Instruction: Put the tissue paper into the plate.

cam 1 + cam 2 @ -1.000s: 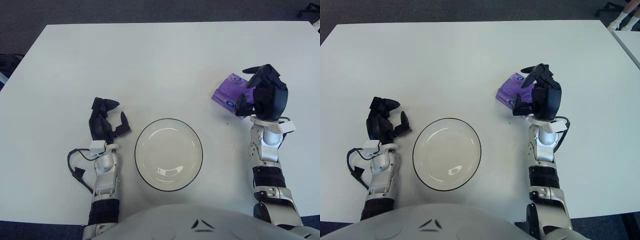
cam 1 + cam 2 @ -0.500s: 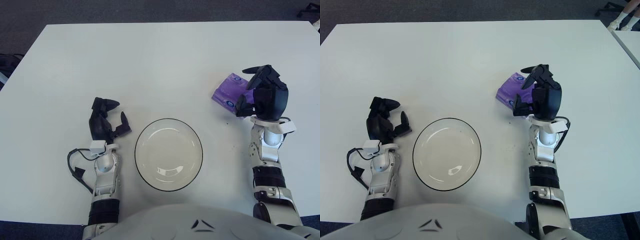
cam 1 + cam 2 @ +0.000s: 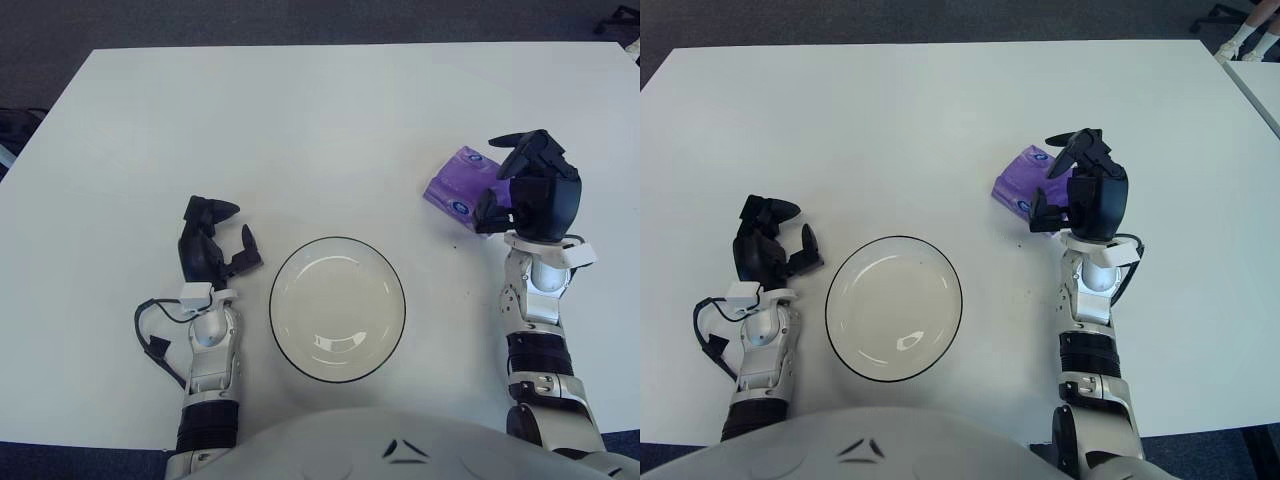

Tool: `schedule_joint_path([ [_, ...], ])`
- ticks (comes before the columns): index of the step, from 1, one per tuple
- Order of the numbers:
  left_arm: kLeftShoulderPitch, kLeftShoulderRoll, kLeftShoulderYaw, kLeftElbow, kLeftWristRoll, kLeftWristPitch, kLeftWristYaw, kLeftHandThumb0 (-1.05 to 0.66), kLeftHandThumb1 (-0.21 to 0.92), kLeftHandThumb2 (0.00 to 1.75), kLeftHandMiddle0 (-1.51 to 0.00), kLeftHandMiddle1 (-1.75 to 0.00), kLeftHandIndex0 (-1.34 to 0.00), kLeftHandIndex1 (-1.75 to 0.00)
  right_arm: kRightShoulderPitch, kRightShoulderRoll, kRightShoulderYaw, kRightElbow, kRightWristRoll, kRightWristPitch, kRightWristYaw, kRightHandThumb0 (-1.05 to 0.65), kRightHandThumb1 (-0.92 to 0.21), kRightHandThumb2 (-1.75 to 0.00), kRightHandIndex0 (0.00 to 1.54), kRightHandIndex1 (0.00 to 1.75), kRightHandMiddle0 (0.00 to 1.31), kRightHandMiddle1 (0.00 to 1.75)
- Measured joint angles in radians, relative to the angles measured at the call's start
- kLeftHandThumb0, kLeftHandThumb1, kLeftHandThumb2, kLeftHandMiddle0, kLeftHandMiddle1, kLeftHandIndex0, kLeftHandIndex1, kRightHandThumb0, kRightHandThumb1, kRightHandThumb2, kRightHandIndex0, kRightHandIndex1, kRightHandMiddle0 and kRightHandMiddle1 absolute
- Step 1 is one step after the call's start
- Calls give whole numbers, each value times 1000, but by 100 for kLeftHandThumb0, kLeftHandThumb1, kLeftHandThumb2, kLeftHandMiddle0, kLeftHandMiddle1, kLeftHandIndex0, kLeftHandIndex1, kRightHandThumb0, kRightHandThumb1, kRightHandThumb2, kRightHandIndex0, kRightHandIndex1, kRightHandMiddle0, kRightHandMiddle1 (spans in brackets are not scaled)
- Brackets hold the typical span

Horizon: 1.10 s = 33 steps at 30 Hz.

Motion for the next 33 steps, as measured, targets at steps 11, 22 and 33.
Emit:
schedule_joint_path([
  [11,-9,-3,-1,-16,4,-6,7,-1,21,144,-68,-170,-49,-175,8,-77,-11,-51,-114,127,69,-74,-35,-92,23,43,20,46],
  [22,-1,-9,-1,-21,4,-3,7,-1,22,143,-66,-171,-48,-175,-103,-462,88,-196,-641,631,418,-98,-48,-60,0,1,0,1],
  [33,12,-15,-3,-11,4,1,8,-1,24,140,-68,-166,-47,-175,-179,-615,183,-328,-777,860,582,-102,-51,-60,0,0,0,0],
])
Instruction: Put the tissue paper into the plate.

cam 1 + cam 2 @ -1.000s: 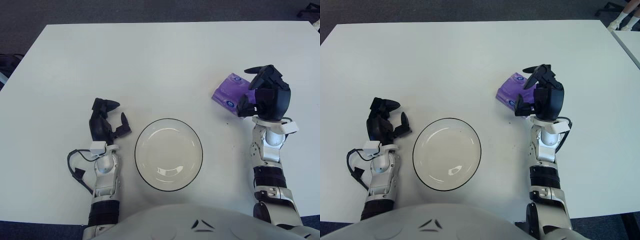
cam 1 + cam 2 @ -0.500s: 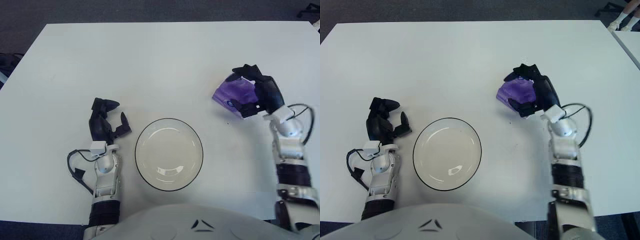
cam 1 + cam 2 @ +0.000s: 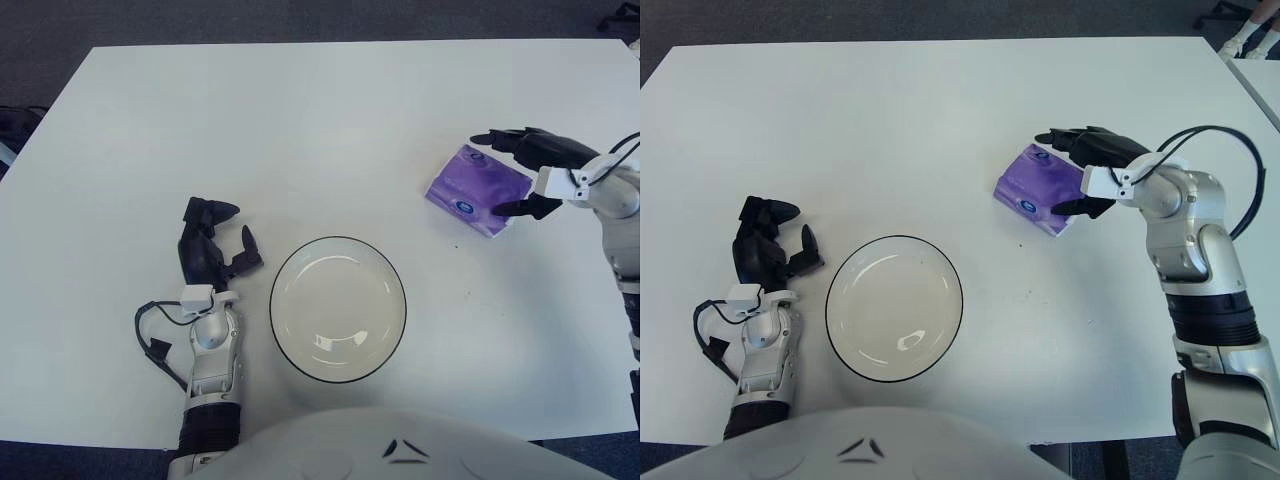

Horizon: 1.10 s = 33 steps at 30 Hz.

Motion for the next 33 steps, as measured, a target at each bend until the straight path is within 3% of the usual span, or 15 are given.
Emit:
schedule_joint_path([
  [11,1,0,-1,-1,-1,3,0,-1,24,140,-66,-168,-47,-175,1,0,19,-3,65,5,14,-104,-53,-58,0,0,0,0],
  [33,4,0,-1,-4,-4,9,-1,-1,24,140,-67,-169,-46,-175,-33,-22,75,9,86,-6,25,-104,-56,-55,0,0,0,0],
])
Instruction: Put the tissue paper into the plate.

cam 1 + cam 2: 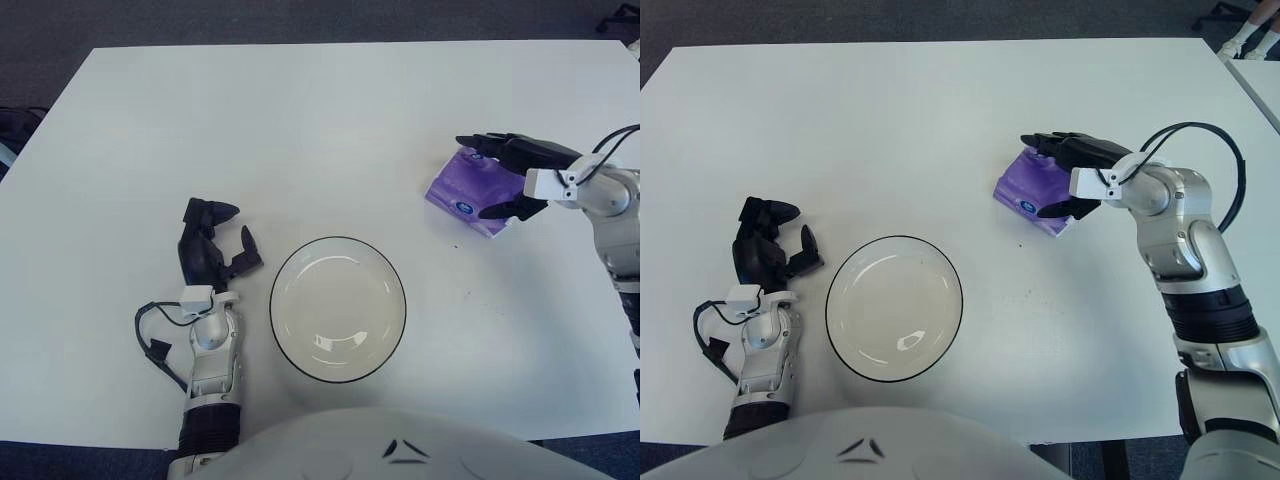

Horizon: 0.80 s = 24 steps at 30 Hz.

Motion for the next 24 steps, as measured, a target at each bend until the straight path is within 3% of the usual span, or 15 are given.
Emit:
schedule_joint_path([
  [9,13,1,-7,-28,0,36,0,-1,24,140,-68,-167,-46,-175,-29,0,13,22,61,-108,2,-105,-57,-53,0,0,0,0],
  [24,58,7,-10,-80,-1,74,-10,-1,26,139,-64,-170,-47,-175,-46,4,58,25,64,-143,-2,-100,-53,-52,0,0,0,0],
])
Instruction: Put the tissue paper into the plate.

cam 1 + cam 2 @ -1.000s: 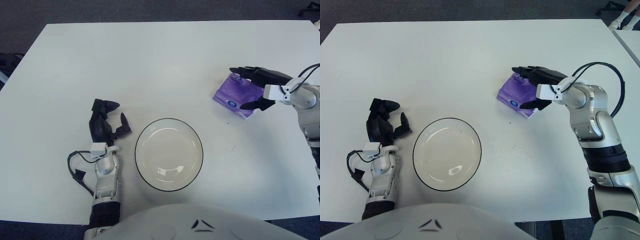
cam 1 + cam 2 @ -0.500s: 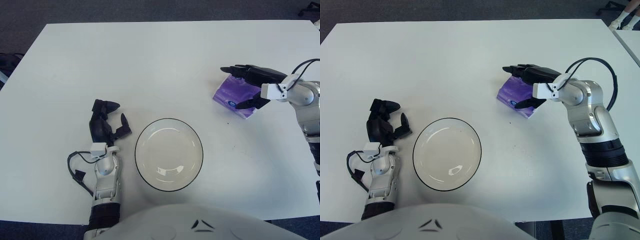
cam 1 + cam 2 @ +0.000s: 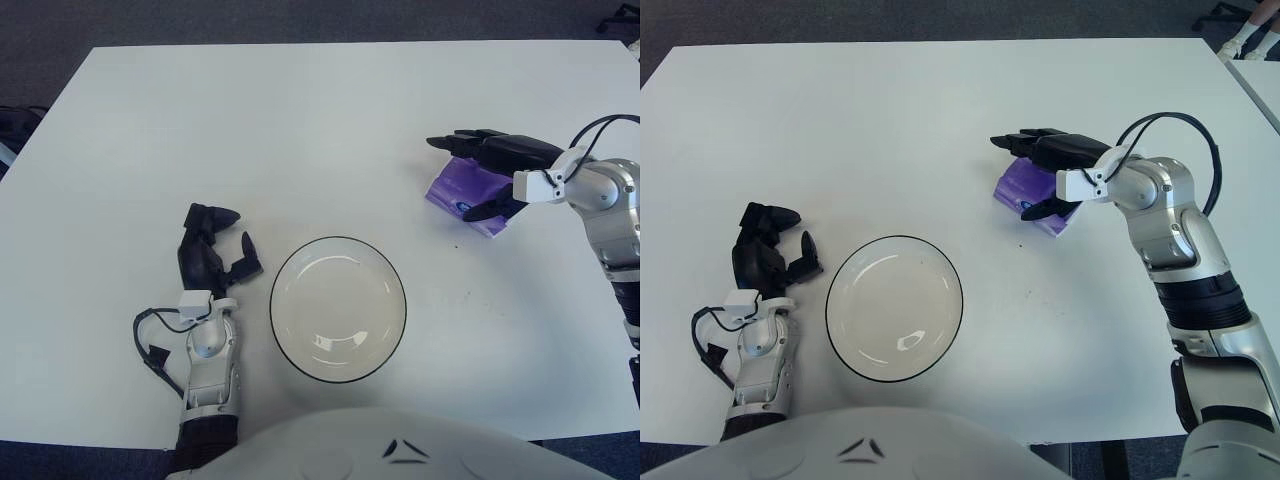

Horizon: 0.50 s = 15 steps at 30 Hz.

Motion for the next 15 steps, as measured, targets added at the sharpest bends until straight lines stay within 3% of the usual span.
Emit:
schedule_joint_path([
  [15,32,-2,1,-33,-24,11,-15,-1,26,136,-66,-165,-46,-175,2,26,45,5,-45,1,-50,-103,-54,-55,0,0,0,0],
])
